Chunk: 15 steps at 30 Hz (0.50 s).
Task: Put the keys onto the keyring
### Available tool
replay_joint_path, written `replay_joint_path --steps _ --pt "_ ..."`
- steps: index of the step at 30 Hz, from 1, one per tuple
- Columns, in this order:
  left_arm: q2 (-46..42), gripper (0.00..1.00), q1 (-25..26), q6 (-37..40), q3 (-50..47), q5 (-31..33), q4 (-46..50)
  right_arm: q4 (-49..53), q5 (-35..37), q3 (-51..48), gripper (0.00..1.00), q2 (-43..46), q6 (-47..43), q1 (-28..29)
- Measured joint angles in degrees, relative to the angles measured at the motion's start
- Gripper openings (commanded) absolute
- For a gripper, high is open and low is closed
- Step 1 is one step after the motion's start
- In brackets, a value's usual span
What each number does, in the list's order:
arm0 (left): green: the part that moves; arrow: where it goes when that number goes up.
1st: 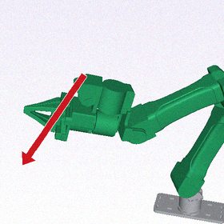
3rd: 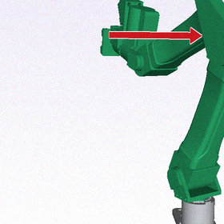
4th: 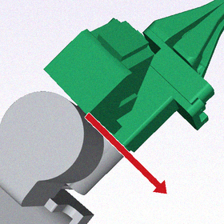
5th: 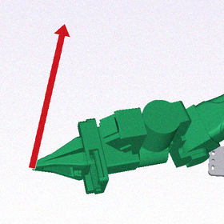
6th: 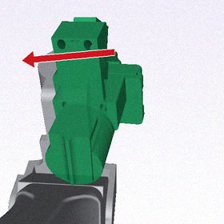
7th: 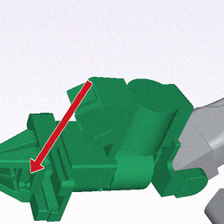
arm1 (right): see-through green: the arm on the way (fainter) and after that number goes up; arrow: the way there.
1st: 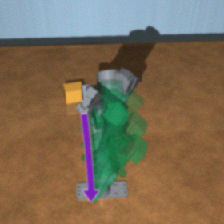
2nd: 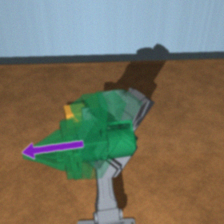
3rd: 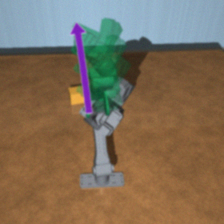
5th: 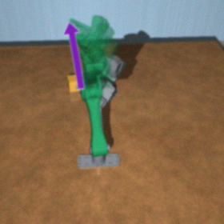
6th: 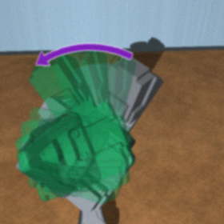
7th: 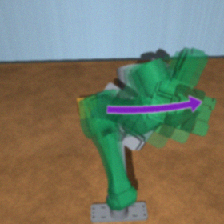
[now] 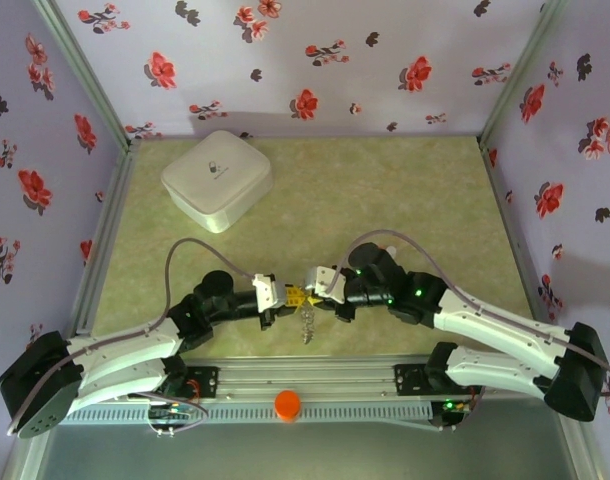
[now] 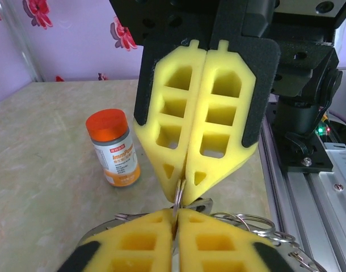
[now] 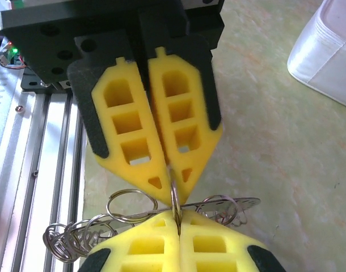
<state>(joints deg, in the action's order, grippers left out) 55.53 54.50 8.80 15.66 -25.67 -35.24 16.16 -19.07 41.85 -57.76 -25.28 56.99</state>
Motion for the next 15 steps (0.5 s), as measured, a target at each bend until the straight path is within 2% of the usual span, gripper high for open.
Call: replay_joint_path --steps 4,11,15 --pt "-0.26 0.21 0.00 0.26 0.02 0.17 0.98 2.08 0.07 0.59 0.00 -1.05 -0.70 0.00" --pt "-1.18 0.20 0.00 3.54 4.00 0.17 9.84 9.60 1.14 5.97 0.00 -4.31 -4.76 0.07" --pt "-1.18 0.14 0.00 5.14 5.29 0.13 12.35 10.95 1.14 7.32 0.00 -5.33 -6.10 0.42"
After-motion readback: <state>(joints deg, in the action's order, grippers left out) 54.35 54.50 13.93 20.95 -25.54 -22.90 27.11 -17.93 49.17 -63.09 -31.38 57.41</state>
